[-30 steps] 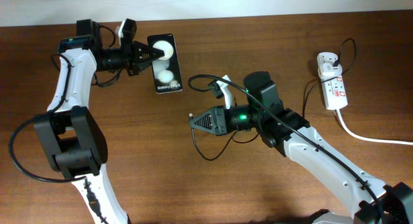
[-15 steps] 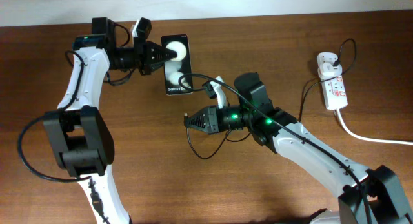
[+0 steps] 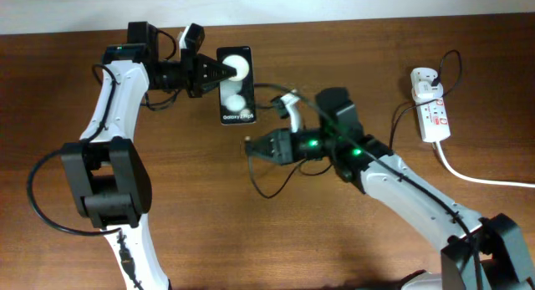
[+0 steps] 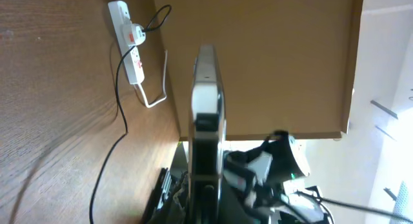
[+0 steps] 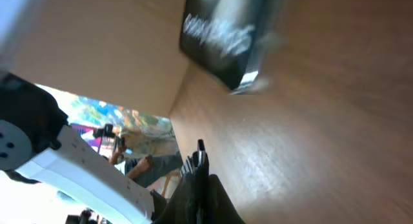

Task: Plug charger to phone and switch on socket
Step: 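Align the connector under the phone's port held by the left gripper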

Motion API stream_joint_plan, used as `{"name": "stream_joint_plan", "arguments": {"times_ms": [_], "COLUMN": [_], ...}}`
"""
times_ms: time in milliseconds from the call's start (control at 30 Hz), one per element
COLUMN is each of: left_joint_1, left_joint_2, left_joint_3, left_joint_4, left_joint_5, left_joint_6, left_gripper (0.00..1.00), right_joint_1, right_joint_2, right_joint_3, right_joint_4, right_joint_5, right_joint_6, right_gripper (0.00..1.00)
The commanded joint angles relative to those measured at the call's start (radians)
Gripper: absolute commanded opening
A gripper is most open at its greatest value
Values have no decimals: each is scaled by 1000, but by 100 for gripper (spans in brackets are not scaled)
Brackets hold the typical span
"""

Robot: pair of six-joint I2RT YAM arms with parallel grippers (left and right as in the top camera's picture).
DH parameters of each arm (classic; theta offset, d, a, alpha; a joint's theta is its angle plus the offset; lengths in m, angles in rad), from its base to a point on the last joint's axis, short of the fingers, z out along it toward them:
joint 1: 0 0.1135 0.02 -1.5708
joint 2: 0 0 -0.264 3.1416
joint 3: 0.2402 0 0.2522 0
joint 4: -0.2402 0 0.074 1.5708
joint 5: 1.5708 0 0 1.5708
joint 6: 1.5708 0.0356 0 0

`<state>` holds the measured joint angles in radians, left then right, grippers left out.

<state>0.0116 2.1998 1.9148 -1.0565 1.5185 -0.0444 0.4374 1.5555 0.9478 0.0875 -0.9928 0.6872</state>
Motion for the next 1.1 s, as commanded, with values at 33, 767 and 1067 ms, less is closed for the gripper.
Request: {"name": "stream_joint_plan", "arguments": {"times_ms": [33,767,1067], "left_joint_1": [2,-32,-58], "left_joint_2": [-2,-2,-2], "left_joint_3": [6,7,7], "left_joint_4": [13,20,20], "left_joint_5": [56,56,56], "left_joint_6": [19,-23,-23], "left_gripper": [0,0,0], "right_joint_1": [-19,-20,-37], "right_joint_2": [5,7,13], "right_joint_3": [-1,-74,-74], "right_joint_4": [7,201,201], "right_joint_5": [-102,-64,-57], "right_joint_6": [-47,97,105], "right_gripper": [4,4,4]}}
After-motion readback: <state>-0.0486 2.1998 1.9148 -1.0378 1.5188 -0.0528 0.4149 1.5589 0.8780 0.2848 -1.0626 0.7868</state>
